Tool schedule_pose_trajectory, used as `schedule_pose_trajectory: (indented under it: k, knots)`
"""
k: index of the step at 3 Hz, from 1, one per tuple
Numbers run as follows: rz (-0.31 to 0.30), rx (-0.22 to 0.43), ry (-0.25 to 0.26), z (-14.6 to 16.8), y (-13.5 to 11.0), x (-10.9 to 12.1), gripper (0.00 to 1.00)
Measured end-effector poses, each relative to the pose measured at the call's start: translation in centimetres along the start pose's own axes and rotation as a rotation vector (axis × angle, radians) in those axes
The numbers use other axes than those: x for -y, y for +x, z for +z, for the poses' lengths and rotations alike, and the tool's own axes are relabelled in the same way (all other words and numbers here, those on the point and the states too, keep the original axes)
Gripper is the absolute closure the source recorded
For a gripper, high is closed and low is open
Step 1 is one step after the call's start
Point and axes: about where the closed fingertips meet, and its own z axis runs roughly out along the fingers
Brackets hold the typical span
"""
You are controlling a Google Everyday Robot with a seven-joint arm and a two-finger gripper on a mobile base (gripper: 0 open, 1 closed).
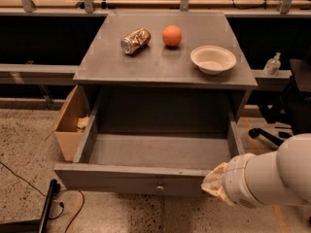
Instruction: Close top drawer
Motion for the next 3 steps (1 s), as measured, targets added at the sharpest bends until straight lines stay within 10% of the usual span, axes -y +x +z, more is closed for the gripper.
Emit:
schedule_pose_trajectory:
  k: [3]
  knots:
    - [-0.109,0.049,0.116,6.4,1.9,-0.2,1.0]
